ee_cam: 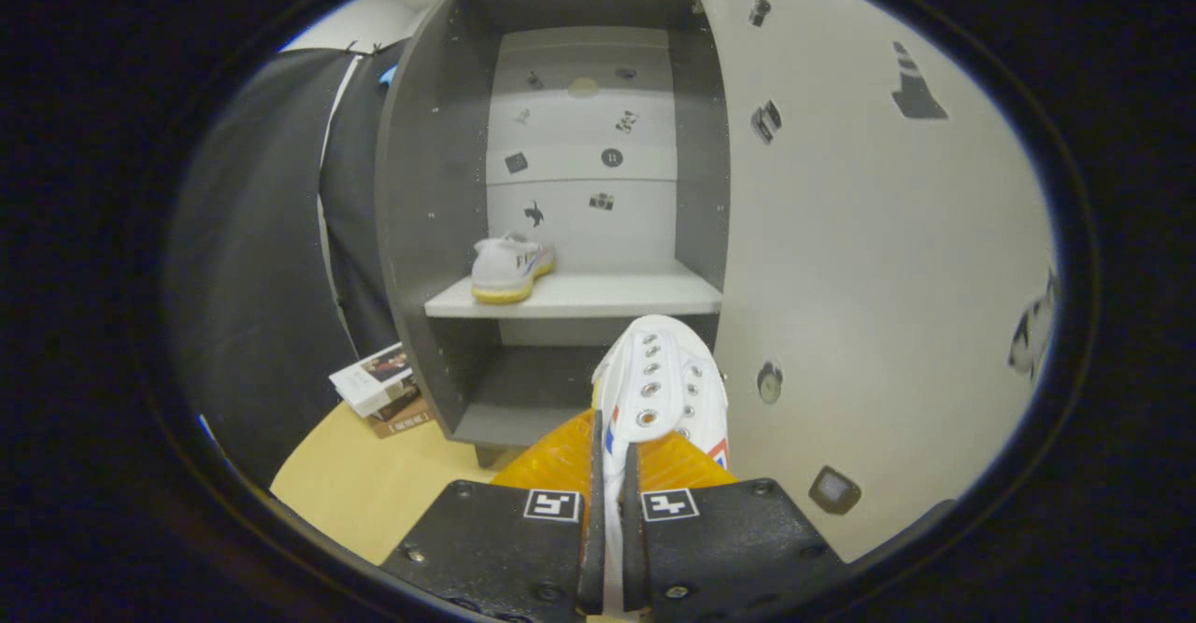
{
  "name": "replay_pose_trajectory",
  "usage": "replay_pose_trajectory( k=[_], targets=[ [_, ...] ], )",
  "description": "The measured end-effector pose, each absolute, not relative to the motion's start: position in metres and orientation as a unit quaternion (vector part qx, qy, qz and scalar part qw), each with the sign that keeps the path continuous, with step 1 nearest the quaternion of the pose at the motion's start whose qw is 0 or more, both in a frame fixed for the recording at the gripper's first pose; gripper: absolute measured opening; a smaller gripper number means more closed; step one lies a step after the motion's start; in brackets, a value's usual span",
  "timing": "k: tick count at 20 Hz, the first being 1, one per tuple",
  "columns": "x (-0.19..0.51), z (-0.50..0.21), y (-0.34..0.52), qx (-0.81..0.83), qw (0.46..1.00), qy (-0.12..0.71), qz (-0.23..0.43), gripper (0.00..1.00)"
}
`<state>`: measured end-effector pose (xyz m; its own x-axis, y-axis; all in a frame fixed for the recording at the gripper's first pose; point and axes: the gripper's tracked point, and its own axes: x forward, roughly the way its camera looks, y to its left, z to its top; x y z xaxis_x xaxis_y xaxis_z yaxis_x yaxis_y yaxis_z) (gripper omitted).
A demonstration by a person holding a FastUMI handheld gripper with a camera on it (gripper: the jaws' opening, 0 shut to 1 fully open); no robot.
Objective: Open the shoe cabinet door, grab the shoes and put them into the shoe cabinet, then close the shoe cabinet door.
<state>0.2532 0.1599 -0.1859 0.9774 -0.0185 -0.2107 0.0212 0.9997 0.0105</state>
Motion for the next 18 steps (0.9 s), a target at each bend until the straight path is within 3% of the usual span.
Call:
replay_pose_trajectory(
  k=[9, 18],
  targets=[
    [0.361, -0.09, 0.179, -0.002, 0.997, 0.071, -0.006, 0.11],
    [0.473, -0.08, 0.19, -0.02, 0.996, 0.083, -0.009, 0.11]
  ],
)
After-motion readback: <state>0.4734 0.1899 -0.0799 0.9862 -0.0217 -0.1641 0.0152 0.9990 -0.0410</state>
